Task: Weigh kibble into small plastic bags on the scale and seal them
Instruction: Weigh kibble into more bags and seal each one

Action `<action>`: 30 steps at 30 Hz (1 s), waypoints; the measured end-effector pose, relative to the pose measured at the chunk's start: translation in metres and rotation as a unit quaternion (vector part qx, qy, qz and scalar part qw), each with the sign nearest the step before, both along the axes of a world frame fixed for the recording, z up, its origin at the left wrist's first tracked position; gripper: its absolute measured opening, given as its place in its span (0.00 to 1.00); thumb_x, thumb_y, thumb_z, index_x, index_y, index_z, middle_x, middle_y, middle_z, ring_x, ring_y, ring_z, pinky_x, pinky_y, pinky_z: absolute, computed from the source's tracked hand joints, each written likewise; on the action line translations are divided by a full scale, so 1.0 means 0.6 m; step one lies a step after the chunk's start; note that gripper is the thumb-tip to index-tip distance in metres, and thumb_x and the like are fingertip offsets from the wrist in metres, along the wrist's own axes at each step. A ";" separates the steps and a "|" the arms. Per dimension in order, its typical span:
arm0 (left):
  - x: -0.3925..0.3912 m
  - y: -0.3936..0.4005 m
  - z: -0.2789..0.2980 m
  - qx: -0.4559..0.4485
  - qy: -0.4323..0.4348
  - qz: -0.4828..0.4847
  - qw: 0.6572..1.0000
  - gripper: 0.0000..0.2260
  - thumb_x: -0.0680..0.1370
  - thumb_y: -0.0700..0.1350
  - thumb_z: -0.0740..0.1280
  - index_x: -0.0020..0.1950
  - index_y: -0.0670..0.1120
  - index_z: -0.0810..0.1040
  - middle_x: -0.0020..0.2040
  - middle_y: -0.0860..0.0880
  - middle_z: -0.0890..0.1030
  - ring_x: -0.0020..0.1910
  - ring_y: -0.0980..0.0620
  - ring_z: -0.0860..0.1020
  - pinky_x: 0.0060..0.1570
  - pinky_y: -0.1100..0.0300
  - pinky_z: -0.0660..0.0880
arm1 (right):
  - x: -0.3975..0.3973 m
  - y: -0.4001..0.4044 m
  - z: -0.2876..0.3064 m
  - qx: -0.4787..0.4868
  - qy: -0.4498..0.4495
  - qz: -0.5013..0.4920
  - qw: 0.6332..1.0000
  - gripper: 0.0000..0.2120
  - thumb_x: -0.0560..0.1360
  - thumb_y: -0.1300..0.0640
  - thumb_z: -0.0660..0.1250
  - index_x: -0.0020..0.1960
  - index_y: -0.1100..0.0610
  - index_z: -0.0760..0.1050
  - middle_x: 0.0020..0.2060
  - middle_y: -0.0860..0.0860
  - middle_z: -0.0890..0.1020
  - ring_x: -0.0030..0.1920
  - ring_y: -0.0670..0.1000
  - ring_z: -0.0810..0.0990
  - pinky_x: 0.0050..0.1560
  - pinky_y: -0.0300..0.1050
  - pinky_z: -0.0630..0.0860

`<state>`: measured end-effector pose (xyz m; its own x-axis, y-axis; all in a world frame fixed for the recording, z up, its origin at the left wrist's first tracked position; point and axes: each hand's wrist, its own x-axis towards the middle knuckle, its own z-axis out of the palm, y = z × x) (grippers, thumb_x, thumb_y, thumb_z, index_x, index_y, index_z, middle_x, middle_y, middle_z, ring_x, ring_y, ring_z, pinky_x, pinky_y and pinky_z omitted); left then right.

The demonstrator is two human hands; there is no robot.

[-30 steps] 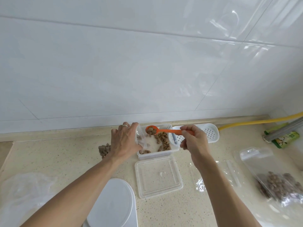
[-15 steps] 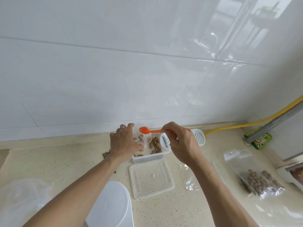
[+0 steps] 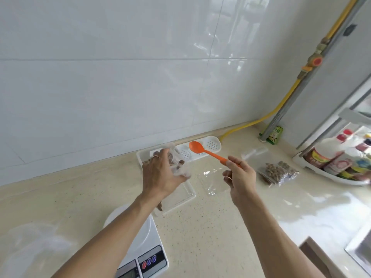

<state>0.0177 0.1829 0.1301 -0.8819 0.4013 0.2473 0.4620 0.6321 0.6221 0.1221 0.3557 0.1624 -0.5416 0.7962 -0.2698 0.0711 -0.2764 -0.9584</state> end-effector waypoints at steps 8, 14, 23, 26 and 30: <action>0.092 0.000 -0.036 0.030 -0.006 -0.096 0.995 0.39 0.62 0.57 0.80 0.63 0.47 0.63 0.49 0.52 0.71 0.49 0.49 0.73 0.53 0.46 0.72 | 0.155 -0.058 -0.196 -0.164 -0.115 -0.065 0.978 0.06 0.75 0.68 0.69 0.50 0.60 0.79 0.43 0.57 0.84 0.30 0.50 0.75 0.33 0.42 0.73; 0.117 -0.022 -0.067 0.032 -0.004 -0.135 0.990 0.37 0.62 0.53 0.79 0.63 0.49 0.60 0.50 0.52 0.69 0.48 0.52 0.70 0.54 0.44 0.72 | 0.193 -0.102 -0.270 -0.164 -0.146 -0.063 0.974 0.07 0.74 0.64 0.71 0.52 0.61 0.80 0.44 0.58 0.83 0.36 0.51 0.77 0.37 0.43 0.76; 0.120 -0.030 -0.075 0.022 -0.004 -0.144 0.989 0.39 0.63 0.55 0.80 0.65 0.47 0.62 0.49 0.52 0.68 0.50 0.52 0.70 0.55 0.52 0.65 | 0.197 -0.104 -0.265 0.026 -0.363 -0.030 0.931 0.24 0.63 0.31 0.68 0.50 0.48 0.81 0.49 0.48 0.82 0.57 0.53 0.77 0.61 0.56 0.74; 0.114 -0.031 -0.075 0.017 0.011 -0.139 0.990 0.40 0.62 0.55 0.80 0.64 0.47 0.62 0.49 0.51 0.69 0.49 0.51 0.71 0.55 0.48 0.70 | 0.169 -0.089 -0.209 0.079 -0.277 -0.011 0.957 0.19 0.73 0.37 0.66 0.45 0.53 0.78 0.46 0.49 0.82 0.50 0.52 0.79 0.54 0.50 0.76; 0.113 -0.034 -0.062 0.015 0.013 -0.111 0.994 0.42 0.61 0.59 0.79 0.66 0.47 0.61 0.53 0.49 0.75 0.55 0.49 0.75 0.56 0.50 0.68 | 0.105 -0.082 -0.083 0.146 -0.106 0.124 0.976 0.18 0.79 0.44 0.63 0.45 0.58 0.81 0.42 0.53 0.84 0.41 0.48 0.80 0.42 0.43 0.76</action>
